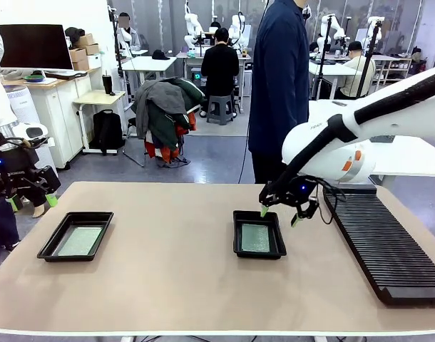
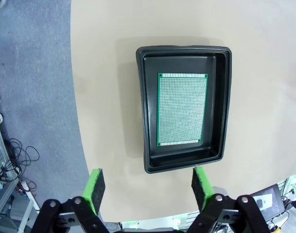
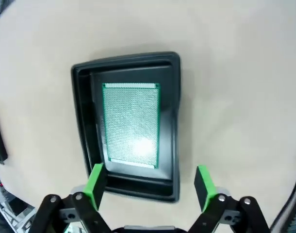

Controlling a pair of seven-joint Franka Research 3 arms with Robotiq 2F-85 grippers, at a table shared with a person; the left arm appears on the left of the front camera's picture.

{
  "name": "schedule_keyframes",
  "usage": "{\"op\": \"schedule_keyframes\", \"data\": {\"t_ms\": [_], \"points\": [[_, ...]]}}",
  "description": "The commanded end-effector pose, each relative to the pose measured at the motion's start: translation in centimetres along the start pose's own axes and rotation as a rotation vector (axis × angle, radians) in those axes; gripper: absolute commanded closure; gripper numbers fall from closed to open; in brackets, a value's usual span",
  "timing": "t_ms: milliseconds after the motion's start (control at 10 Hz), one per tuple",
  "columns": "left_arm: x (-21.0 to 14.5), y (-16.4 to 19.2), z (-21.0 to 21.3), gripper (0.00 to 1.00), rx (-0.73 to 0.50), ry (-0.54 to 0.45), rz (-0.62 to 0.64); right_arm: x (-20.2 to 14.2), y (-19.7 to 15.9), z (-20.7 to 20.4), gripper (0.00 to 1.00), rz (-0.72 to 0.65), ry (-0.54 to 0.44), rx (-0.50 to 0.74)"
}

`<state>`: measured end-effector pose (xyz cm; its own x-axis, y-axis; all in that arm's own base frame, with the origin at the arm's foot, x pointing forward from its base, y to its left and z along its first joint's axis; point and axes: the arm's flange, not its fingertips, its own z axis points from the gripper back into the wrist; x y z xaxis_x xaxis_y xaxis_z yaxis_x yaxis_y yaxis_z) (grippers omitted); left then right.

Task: Inspect and transfer BCBs to ESD trays.
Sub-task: Pick up the Blank PCB from the PCB Rack and place it in the right ESD tray.

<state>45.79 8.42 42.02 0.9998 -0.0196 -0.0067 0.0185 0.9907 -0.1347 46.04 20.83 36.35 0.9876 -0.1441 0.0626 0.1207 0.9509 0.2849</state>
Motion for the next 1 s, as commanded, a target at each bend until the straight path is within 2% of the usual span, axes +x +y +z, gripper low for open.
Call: {"op": "schedule_keyframes", "data": {"t_ms": [0, 200, 900], "points": [[0.0, 0.0, -0.1, 0.05, 0.003, -0.004, 0.001, 0.3, 0.7, 2.3, 0.0, -0.002, 0.038, -0.094], [0.0, 0.0, -0.1, 0.05, 0.003, -0.004, 0.001, 0.3, 0.4, 3.5, 0.0, 0.005, 0.048, -0.137], [0.0, 0.0, -0.1, 0.05, 0.003, -0.004, 0.001, 0.2, 0.1, 3.6, 0.0, 0.017, 0.049, -0.109]]}}
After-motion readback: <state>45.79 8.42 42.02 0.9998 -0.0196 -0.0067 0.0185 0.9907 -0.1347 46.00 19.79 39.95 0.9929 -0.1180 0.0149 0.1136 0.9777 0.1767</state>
